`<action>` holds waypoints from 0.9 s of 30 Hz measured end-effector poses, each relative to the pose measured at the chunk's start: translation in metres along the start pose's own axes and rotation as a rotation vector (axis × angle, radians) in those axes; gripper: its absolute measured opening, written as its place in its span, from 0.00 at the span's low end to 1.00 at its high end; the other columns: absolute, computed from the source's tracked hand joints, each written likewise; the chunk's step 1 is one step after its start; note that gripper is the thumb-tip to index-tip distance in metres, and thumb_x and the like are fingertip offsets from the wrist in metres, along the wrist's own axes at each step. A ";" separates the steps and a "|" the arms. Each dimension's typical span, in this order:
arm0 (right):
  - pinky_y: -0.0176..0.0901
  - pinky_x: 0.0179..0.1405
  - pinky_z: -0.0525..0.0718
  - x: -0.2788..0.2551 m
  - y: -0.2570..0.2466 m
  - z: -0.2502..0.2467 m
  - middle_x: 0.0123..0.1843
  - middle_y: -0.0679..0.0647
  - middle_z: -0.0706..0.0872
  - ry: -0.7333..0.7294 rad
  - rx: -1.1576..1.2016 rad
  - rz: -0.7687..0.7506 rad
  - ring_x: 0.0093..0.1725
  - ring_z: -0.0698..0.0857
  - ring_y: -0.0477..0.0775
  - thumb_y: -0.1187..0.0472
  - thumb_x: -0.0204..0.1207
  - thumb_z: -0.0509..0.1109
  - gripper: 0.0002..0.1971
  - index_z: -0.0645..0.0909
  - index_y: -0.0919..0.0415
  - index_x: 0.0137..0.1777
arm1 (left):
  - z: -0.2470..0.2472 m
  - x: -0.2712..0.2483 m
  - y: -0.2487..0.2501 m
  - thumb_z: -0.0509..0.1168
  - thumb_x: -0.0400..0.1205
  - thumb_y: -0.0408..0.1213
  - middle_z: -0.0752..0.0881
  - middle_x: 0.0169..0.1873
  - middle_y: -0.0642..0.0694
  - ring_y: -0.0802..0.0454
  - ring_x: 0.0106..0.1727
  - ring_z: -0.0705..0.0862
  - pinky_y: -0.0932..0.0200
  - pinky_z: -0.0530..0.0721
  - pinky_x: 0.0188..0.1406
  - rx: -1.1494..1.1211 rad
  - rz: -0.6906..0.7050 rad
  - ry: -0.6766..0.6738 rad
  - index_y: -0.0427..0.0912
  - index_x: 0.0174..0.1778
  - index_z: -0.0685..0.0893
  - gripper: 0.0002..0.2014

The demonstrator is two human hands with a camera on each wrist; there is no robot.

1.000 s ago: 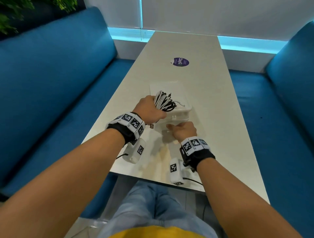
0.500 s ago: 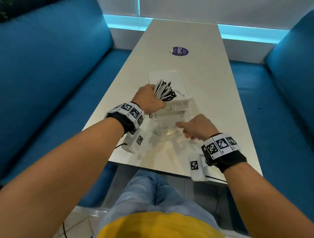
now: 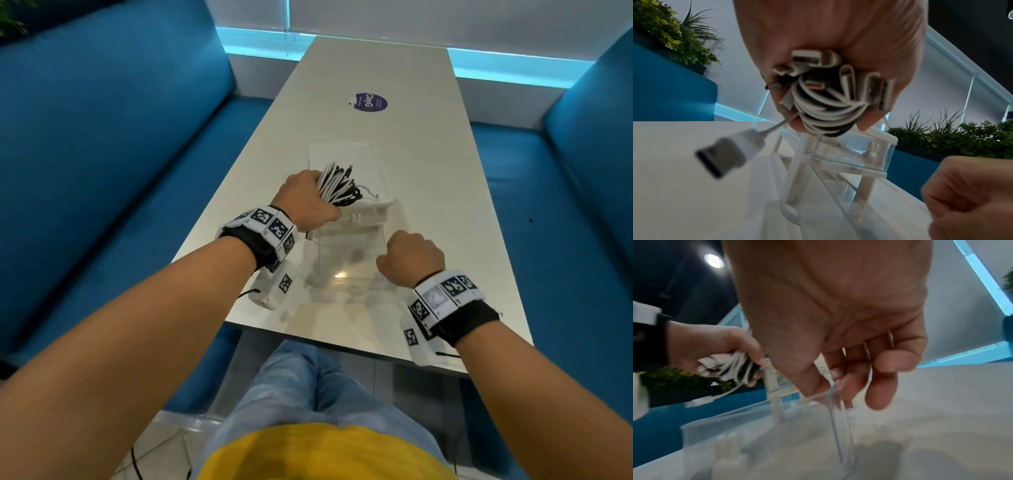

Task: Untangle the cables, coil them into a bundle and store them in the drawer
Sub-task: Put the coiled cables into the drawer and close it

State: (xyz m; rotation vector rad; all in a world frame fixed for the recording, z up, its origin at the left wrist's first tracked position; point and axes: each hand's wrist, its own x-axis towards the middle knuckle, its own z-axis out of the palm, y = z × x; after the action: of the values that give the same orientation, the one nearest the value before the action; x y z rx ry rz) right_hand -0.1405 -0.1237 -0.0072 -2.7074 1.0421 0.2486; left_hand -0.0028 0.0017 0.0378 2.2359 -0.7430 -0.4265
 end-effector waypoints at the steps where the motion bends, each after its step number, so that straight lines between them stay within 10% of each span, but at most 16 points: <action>1: 0.44 0.40 0.73 -0.004 0.002 0.000 0.35 0.51 0.72 -0.016 -0.029 -0.001 0.39 0.75 0.57 0.58 0.77 0.63 0.10 0.68 0.58 0.37 | 0.000 0.000 0.000 0.72 0.69 0.34 0.81 0.33 0.52 0.54 0.32 0.79 0.63 0.77 0.29 0.000 0.003 -0.004 0.49 0.35 0.77 0.09; 13: 0.45 0.42 0.75 -0.008 0.003 -0.001 0.45 0.54 0.77 -0.060 -0.008 -0.010 0.43 0.77 0.58 0.57 0.78 0.63 0.06 0.70 0.59 0.46 | 0.002 0.000 0.000 0.72 0.68 0.36 0.84 0.38 0.52 0.51 0.41 0.84 0.56 0.85 0.41 0.042 0.012 0.019 0.53 0.37 0.76 0.11; 17: 0.46 0.46 0.81 -0.009 0.017 -0.005 0.46 0.56 0.85 -0.143 0.090 -0.016 0.45 0.83 0.58 0.43 0.79 0.64 0.18 0.78 0.59 0.42 | 0.001 -0.001 0.000 0.71 0.67 0.37 0.85 0.38 0.52 0.49 0.44 0.86 0.54 0.87 0.45 0.053 0.017 0.021 0.52 0.36 0.76 0.10; 24: 0.44 0.39 0.82 -0.025 0.015 -0.063 0.44 0.55 0.88 0.056 0.713 -0.230 0.40 0.87 0.52 0.41 0.81 0.61 0.21 0.85 0.58 0.48 | 0.002 -0.014 0.007 0.69 0.67 0.37 0.86 0.38 0.45 0.43 0.40 0.85 0.52 0.85 0.37 0.120 0.127 0.207 0.42 0.42 0.81 0.10; 27: 0.58 0.49 0.87 -0.015 0.003 -0.081 0.44 0.54 0.87 0.198 0.792 -0.313 0.46 0.87 0.57 0.39 0.81 0.60 0.22 0.84 0.58 0.47 | -0.006 -0.020 0.016 0.67 0.70 0.38 0.81 0.34 0.51 0.44 0.39 0.82 0.56 0.72 0.34 0.397 0.284 0.119 0.49 0.37 0.74 0.07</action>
State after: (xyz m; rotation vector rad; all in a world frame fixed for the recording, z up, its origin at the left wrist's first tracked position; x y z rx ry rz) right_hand -0.1469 -0.1381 0.0735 -2.1258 0.5608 -0.4116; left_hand -0.0214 0.0079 0.0551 2.4382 -1.1411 -0.0037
